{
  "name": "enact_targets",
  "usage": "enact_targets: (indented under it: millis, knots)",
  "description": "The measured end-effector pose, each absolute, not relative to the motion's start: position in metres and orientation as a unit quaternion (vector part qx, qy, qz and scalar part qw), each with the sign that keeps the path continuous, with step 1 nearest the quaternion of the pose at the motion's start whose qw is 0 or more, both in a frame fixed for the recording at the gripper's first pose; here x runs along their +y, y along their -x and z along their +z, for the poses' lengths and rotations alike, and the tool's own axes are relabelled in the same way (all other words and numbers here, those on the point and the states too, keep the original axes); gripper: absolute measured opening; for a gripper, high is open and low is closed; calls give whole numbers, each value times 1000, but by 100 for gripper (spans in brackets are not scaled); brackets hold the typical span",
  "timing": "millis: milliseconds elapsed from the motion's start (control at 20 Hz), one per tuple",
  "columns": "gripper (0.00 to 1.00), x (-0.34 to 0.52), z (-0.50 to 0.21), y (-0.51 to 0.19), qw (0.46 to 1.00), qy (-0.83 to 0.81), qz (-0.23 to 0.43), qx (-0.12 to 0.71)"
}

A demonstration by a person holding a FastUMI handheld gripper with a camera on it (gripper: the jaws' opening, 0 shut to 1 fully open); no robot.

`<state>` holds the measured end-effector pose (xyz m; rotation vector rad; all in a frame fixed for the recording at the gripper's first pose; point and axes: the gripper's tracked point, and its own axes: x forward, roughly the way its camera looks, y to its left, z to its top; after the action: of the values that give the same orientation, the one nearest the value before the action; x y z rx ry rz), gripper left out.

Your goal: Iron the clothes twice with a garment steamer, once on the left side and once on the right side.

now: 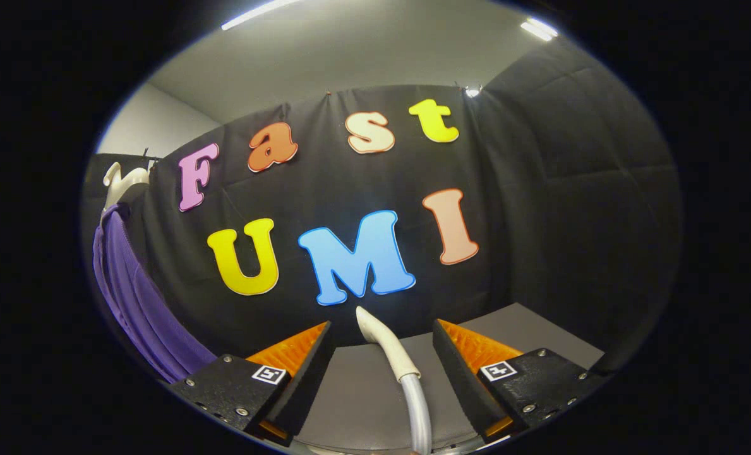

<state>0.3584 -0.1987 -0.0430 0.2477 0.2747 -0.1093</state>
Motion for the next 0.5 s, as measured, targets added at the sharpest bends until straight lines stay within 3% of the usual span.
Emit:
enact_targets:
  millis: [500]
  knots:
    - [95, -213, -140, -421, 925, -256, 3, 281]
